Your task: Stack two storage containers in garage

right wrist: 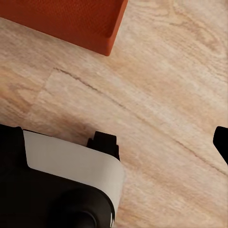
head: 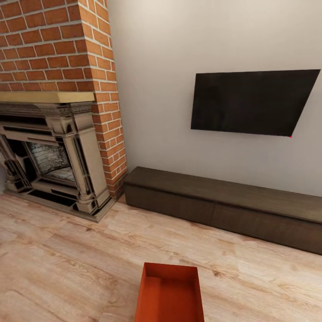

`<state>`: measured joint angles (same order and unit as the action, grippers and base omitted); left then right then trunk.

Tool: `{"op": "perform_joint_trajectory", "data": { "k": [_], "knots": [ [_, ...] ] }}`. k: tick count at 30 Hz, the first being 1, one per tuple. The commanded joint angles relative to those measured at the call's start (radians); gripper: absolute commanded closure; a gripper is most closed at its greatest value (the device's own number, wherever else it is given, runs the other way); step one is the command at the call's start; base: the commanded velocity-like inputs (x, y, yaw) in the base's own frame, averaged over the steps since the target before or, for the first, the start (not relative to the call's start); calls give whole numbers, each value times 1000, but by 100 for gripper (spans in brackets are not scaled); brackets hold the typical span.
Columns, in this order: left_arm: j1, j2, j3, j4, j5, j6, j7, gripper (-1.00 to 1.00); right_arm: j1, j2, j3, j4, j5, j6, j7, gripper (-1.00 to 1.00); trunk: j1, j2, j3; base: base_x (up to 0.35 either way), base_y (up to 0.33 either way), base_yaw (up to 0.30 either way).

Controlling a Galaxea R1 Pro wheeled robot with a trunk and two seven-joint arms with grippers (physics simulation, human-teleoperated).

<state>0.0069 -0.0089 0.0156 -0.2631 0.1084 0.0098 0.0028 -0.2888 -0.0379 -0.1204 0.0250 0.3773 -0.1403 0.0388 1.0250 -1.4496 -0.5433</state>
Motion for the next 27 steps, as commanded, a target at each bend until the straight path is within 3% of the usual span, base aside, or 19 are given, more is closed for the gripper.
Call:
{"op": "perform_joint_trajectory", "data": {
  "k": [1,9,17,27],
  "knots": [
    [1,0,1,-2,10,1,0,-100,-1,0,-8,3,6,-5,3,-100,0,0,-1,0,3,0],
    [1,0,1,-3,10,1,0,-100,-1,0,-8,3,6,-5,3,-100,0,0,-1,26,-22,0],
    [1,1,1,-2,10,1,0,-100,-1,0,-7,3,6,-5,3,-100,0,0,-1,159,-215,0],
    [1,1,1,-2,10,1,0,-100,-1,0,-7,3,6,-5,3,-100,0,0,-1,18,-21,0]
  ]
}}
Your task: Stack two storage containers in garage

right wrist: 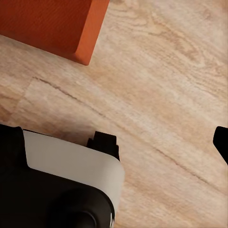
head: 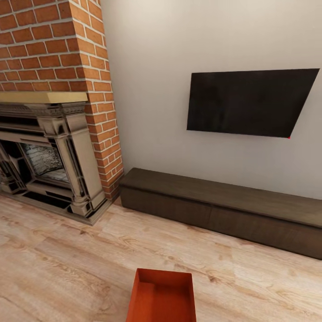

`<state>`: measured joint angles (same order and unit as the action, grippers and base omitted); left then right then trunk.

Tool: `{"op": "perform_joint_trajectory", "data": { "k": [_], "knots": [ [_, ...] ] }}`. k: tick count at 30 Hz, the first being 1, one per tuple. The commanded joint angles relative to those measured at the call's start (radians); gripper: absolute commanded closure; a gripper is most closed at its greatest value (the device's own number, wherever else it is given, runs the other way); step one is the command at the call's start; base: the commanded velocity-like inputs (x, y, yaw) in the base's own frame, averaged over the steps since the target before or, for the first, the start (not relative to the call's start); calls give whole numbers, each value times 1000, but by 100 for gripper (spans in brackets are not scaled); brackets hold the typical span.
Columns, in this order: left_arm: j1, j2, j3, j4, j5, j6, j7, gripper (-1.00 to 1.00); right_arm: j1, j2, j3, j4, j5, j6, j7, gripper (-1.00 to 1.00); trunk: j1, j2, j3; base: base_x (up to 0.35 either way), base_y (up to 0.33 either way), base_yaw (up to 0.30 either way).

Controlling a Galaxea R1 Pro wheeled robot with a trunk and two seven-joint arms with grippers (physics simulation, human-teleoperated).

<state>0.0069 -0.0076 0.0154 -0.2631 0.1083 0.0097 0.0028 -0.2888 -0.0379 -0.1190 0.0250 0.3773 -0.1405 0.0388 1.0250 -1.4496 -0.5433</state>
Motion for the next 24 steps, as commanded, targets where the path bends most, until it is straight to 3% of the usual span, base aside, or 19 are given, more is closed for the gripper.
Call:
{"op": "perform_joint_trajectory", "data": {
  "k": [1,24],
  "knots": [
    [1,-1,1,-2,10,1,0,-100,-1,0,-8,3,6,-5,3,-100,0,0,-1,2,-3,0],
    [1,-1,1,-2,10,-1,0,-100,-1,-2,-8,3,6,-4,3,-100,0,0,-1,0,0,0]
  ]
}}
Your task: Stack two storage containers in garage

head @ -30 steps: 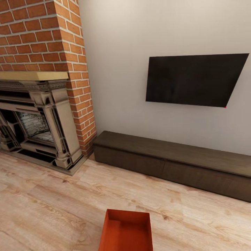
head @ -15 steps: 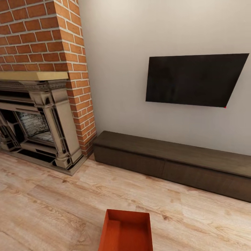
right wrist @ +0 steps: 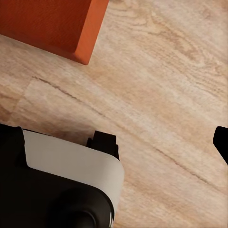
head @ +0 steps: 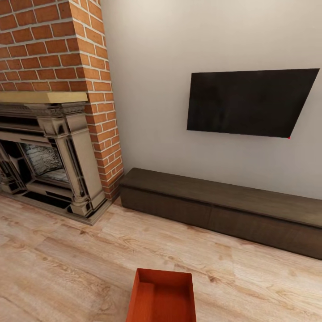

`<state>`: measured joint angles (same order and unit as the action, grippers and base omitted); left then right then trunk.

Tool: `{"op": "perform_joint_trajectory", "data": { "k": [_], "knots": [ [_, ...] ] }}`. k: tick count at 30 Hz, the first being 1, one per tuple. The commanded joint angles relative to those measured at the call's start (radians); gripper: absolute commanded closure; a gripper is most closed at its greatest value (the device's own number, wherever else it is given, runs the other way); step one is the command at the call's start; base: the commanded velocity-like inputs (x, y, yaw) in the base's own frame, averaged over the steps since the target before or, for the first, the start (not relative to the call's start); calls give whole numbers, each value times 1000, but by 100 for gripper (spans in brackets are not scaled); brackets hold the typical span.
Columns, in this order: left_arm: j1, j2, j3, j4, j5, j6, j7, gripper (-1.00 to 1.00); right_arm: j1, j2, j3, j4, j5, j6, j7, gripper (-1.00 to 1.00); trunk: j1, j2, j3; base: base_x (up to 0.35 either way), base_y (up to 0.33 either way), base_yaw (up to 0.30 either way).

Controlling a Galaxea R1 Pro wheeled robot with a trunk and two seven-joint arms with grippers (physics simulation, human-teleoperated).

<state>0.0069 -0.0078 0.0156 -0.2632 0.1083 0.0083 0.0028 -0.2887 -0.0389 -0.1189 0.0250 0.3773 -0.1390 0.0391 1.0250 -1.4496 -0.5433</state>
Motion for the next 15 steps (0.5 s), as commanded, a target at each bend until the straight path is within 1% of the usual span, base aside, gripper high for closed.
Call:
{"op": "perform_joint_trajectory", "data": {
  "k": [1,15],
  "knots": [
    [1,0,1,-2,10,1,0,-100,-1,0,-8,3,6,-5,3,-100,0,0,-1,0,0,0],
    [1,-1,1,-2,10,1,0,-100,-1,0,-8,3,6,-5,2,-100,0,0,-1,0,0,0]
  ]
}}
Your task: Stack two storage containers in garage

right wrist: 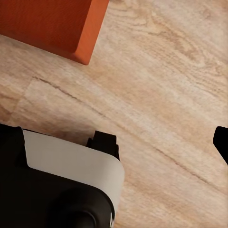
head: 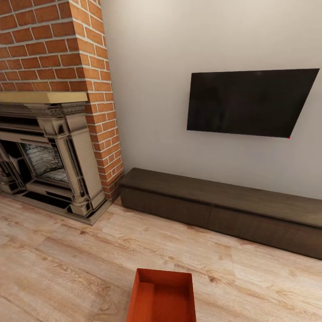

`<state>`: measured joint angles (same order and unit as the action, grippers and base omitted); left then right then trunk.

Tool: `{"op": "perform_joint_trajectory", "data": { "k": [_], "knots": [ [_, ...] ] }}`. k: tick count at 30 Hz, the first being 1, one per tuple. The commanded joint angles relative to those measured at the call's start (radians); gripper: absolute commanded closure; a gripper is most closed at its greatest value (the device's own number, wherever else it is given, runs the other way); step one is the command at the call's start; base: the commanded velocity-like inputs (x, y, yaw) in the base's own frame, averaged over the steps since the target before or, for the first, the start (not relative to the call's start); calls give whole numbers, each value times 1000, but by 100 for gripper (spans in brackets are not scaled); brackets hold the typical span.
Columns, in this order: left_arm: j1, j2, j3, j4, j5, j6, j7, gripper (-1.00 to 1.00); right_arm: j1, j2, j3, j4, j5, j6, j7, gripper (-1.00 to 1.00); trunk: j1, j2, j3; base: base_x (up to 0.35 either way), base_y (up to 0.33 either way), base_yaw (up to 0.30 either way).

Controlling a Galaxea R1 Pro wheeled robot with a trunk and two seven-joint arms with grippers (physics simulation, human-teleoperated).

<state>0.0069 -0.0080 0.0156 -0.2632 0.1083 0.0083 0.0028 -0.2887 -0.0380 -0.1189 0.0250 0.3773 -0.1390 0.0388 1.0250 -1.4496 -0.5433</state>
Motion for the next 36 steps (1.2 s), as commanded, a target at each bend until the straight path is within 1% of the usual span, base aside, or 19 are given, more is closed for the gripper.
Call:
{"op": "perform_joint_trajectory", "data": {
  "k": [1,16,20,23,28,31,32,33,34,36],
  "knots": [
    [1,-1,1,-2,10,1,0,-100,-1,0,-8,3,6,-5,3,-100,0,0,-1,0,0,0],
    [1,-1,1,-4,7,-3,0,-100,-1,0,-8,3,7,-5,3,-100,0,0,-1,0,0,0],
    [1,-2,1,-6,6,-5,0,-100,-1,2,-9,3,9,-3,3,-100,0,0,-1,0,0,0],
    [1,-3,0,-18,5,-1,2,-100,-1,10,-9,2,11,-1,3,-100,0,0,-1,0,0,0],
    [1,-7,-3,-80,4,21,23,-100,-1,27,-10,-10,10,2,7,-100,0,0,-1,0,0,0],
    [1,-4,-4,-124,5,55,27,-100,-1,49,-11,-39,10,9,7,-100,0,0,-1,0,0,0],
    [1,-3,-3,-151,5,74,29,-100,-1,61,-11,-59,9,18,7,-100,0,0,-1,0,0,0],
    [0,-2,-3,-205,5,103,34,-100,-1,76,-12,-95,8,32,7,-100,0,0,-1,0,0,0],
    [-1,-3,-3,-256,8,138,37,-100,-1,85,-13,-134,7,42,7,-100,0,0,-1,0,0,0],
    [-6,-3,-3,-284,9,175,37,-100,-1,90,-15,-175,6,46,7,-100,0,0,-1,0,0,0]
  ]
}}
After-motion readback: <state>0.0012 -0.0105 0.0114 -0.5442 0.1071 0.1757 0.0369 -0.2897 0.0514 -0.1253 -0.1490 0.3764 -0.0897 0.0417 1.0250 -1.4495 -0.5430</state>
